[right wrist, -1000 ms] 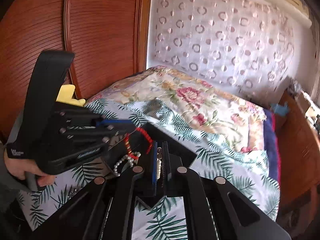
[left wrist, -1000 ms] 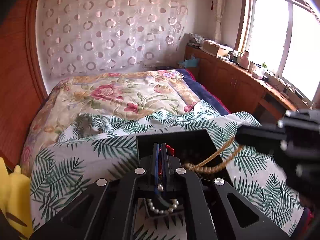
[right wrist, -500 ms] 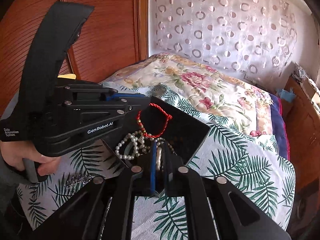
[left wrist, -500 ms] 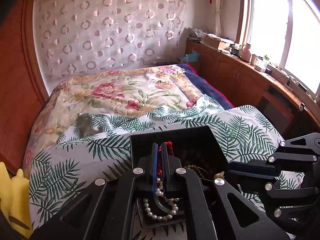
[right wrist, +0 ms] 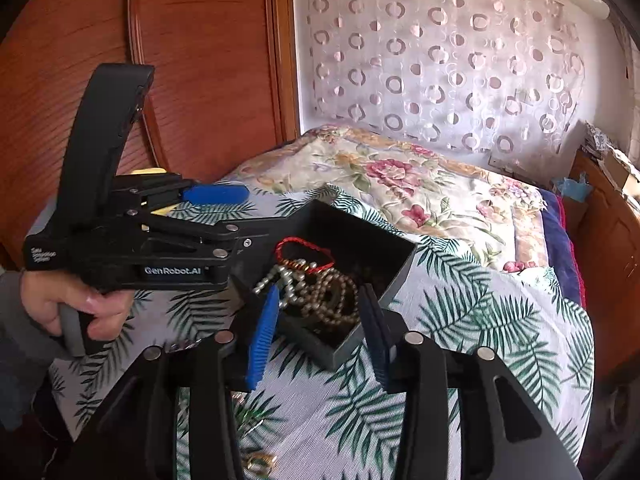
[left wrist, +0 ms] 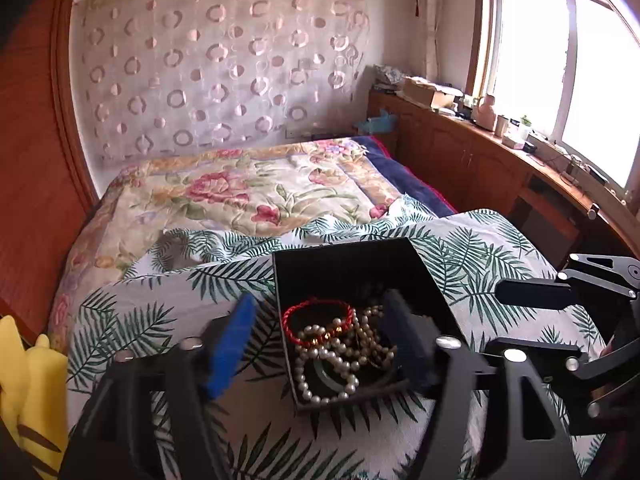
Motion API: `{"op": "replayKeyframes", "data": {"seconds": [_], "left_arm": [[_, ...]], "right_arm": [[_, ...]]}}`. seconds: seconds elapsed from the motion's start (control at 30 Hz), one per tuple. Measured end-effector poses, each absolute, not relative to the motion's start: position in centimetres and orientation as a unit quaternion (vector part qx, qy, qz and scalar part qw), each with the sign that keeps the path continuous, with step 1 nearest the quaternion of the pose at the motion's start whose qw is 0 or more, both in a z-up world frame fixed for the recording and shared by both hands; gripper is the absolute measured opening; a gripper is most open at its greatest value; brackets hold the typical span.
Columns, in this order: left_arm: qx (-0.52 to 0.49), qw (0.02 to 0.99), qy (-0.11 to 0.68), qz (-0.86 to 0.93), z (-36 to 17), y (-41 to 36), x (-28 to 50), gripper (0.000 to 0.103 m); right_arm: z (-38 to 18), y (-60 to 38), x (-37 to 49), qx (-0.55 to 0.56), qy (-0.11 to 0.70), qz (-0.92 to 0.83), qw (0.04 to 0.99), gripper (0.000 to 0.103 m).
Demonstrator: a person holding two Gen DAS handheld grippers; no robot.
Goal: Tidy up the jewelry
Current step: 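Open both grippers over the box and withdraw toward the silver hairpins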
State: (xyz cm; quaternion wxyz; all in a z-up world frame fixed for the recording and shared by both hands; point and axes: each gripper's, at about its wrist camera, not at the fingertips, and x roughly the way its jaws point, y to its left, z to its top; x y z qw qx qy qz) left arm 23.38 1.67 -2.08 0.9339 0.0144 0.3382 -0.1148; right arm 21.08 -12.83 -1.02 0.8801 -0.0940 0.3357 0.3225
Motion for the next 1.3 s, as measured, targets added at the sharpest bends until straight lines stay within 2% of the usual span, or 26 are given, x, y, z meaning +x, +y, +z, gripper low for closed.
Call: {"op": "replayKeyframes", "data": {"seconds": [0.1, 0.27, 0.3, 0.33, 0.4, 0.6, 1.2, 1.23, 1.3], "left_arm": [[0.011, 0.937, 0.33, -0.117, -1.9, 2.1, 21.6, 0.081], [0.006, 0.938, 0.327, -0.117, -2.8, 3.0, 18.2, 0.088], [0.005, 0.937, 0.328, -0.116, -3.0, 3.2, 17.7, 0.089], [0.003, 0.937, 0.33, -0.116, -3.5, 3.5, 17.0, 0.089], [0.0, 0.934, 0.338, -0.116, -4.2, 4.0, 16.0, 0.09], [0.015, 0.925, 0.363, -0.115, -6.5, 4.6, 13.6, 0.09], [0.026, 0.913, 0.39, -0.118, -8.3, 4.5, 11.6, 0.09], [0.026, 0.912, 0.392, -0.118, -8.4, 4.5, 11.6, 0.09], [0.024, 0.909, 0.399, -0.117, -8.7, 4.5, 11.8, 0.09]], "right_arm": [[-1.5, -13.6, 19.2, -0.09, 0.341, 0.329, 0.876, 0.044], [-4.1, -14.7, 16.1, -0.098, 0.363, 0.345, 0.86, 0.044], [-4.8, -15.0, 15.6, -0.1, 0.37, 0.347, 0.856, 0.041], [-5.4, -15.0, 15.1, -0.103, 0.376, 0.349, 0.852, 0.031], [-6.7, -15.2, 14.4, -0.117, 0.388, 0.347, 0.846, 0.023], [-8.7, -15.5, 13.3, -0.123, 0.406, 0.343, 0.838, 0.014], [-9.8, -13.8, 13.8, -0.152, 0.433, 0.333, 0.824, 0.012], [-9.8, -13.8, 13.8, -0.156, 0.432, 0.332, 0.823, 0.007], [-9.8, -13.8, 13.7, -0.163, 0.431, 0.334, 0.823, 0.006]]}}
